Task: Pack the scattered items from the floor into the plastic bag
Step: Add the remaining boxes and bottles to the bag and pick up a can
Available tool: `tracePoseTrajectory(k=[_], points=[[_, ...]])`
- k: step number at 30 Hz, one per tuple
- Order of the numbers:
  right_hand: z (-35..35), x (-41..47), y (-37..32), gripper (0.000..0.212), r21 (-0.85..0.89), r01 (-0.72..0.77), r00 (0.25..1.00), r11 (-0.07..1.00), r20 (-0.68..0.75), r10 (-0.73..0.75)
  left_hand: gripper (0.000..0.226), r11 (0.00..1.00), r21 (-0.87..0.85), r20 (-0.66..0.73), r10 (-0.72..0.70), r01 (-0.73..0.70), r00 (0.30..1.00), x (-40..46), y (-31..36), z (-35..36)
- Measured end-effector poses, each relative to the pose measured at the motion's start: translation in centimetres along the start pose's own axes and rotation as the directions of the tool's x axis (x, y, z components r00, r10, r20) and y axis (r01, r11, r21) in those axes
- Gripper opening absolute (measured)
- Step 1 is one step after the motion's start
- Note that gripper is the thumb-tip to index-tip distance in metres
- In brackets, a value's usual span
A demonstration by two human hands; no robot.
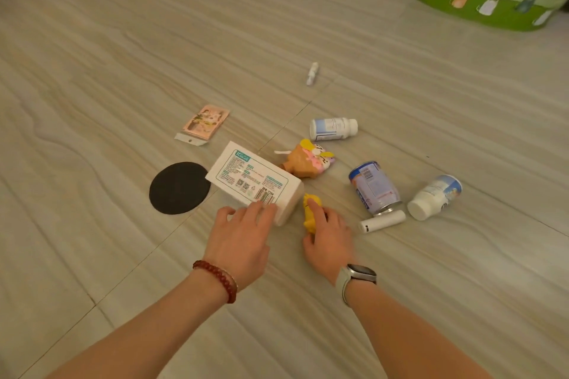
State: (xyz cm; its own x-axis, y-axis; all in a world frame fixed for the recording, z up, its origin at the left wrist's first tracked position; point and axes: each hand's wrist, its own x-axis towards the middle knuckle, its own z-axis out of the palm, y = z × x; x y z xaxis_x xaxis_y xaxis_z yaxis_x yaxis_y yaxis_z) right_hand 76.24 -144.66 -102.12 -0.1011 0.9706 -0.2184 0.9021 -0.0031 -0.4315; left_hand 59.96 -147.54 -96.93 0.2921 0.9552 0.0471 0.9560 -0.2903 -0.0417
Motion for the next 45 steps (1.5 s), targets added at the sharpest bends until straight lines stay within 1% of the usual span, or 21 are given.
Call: tracePoseTrajectory(k=[2,4,7,8,10,12,15,17,18,20,21,23,24,26,30,32,34,36,38,41,45], points=[[0.1,-0.1,-0.1,0.063,0.050,-0.004,1.000,0.999,0.002,0.004,0.085,0.998,0.056,0.016,-0.011,0.010,1.000,1.3,-1.1,-0.8],[0.1,-0.2,0.0,0.057,0.103,-0.005,1.000,0.995,-0.015,0.007,0.092,0.993,0.118,0.128,-0.028,0.013,0.991,3.8,-2.0,-1.4],[0.1,-0.6,0.4,0.054,0.130,-0.009,1.000,0.991,-0.011,0.011,0.095,0.996,0.080,0.373,-0.058,0.030,0.926,6.4,-2.4,-0.7],[0.1,-0.8,0.5,0.054,0.138,-0.009,1.000,0.990,-0.023,0.013,0.097,0.997,0.067,0.395,-0.068,0.045,0.916,6.5,-2.0,-0.4],[0.1,-1.3,0.6,0.053,0.176,0.003,0.998,0.984,-0.055,0.007,0.099,0.994,0.079,0.371,-0.105,0.081,0.923,5.8,-1.3,0.1],[0.1,-1.8,0.5,0.052,0.307,-0.003,0.996,0.952,-0.086,0.031,0.097,0.988,0.089,0.306,-0.148,0.127,0.940,4.1,-0.3,0.1],[-0.4,-2.9,0.0,0.049,0.618,-0.045,0.976,0.785,-0.139,0.165,0.087,0.989,0.033,0.152,-0.150,0.147,0.977,-0.1,1.1,-0.2],[-0.7,-4.0,-0.2,0.045,0.718,-0.065,0.966,0.693,-0.129,0.225,0.083,0.996,-0.018,0.091,-0.088,0.090,0.992,-3.0,1.3,-0.2],[-0.8,-4.4,-0.3,0.043,0.746,-0.060,0.964,0.663,-0.130,0.233,0.086,0.997,-0.015,0.073,-0.076,0.078,0.994,-3.9,0.9,0.0],[-1.1,-5.3,-0.4,0.039,0.777,-0.033,0.958,0.628,-0.154,0.240,0.103,0.995,-0.020,0.140,-0.089,0.093,0.986,-4.5,0.0,-0.3],[-1.0,-5.6,-0.5,0.038,0.781,-0.019,0.959,0.624,-0.163,0.233,0.108,0.996,-0.044,0.180,-0.064,0.073,0.982,-4.5,-0.4,-0.5],[-0.9,-6.5,-1.0,0.034,0.774,-0.003,0.969,0.633,-0.154,0.193,0.098,0.975,-0.207,0.317,-0.010,0.080,0.948,-4.4,-0.8,-0.3],[-0.8,-7.0,-1.4,0.033,0.768,0.000,0.974,0.640,-0.145,0.174,0.091,0.962,-0.257,0.335,0.000,0.092,0.942,-4.6,-0.7,-0.6],[-0.7,-7.9,-2.2,0.033,0.762,0.017,0.976,0.647,-0.153,0.156,0.083,0.945,-0.304,0.304,-0.022,0.119,0.952,-5.5,-0.9,-0.9],[-0.9,-10.0,-5.1,0.035,0.740,0.038,0.982,0.672,-0.153,0.112,0.081,0.902,-0.351,0.315,-0.138,0.251,0.939,-9.9,-3.5,-2.5],[-0.7,-11.2,-7.6,0.040,0.695,0.050,0.989,0.717,-0.133,0.059,0.082,0.889,-0.353,0.292,-0.193,0.293,0.937,-13.1,-5.5,-4.1],[-0.5,-12.5,-10.8,0.041,0.653,0.102,0.993,0.751,-0.111,-0.039,0.086,0.886,-0.344,0.254,-0.231,0.311,0.939,-17.1,-7.8,-6.2],[-0.2,-14.1,-14.5,0.040,0.597,0.153,0.986,0.787,-0.037,-0.163,0.089,0.876,-0.326,0.236,-0.288,0.354,0.928,-21.6,-10.1,-8.5],[0.3,-16.0,-18.4,0.037,0.549,0.223,0.948,0.805,0.069,-0.310,0.089,0.824,-0.347,0.215,-0.395,0.448,0.893,-26.6,-12.1,-10.6],[1.4,-19.1,-24.1,0.036,0.451,0.418,0.838,0.789,0.144,-0.526,0.091,0.687,-0.399,0.206,-0.578,0.607,0.789,-34.3,-14.6,-13.1],[4.1,-23.5,-30.6,0.043,0.381,0.652,0.623,0.656,0.226,-0.749,0.085,0.459,-0.484,0.198,-0.772,0.745,0.604,-43.5,-16.5,-14.5]])
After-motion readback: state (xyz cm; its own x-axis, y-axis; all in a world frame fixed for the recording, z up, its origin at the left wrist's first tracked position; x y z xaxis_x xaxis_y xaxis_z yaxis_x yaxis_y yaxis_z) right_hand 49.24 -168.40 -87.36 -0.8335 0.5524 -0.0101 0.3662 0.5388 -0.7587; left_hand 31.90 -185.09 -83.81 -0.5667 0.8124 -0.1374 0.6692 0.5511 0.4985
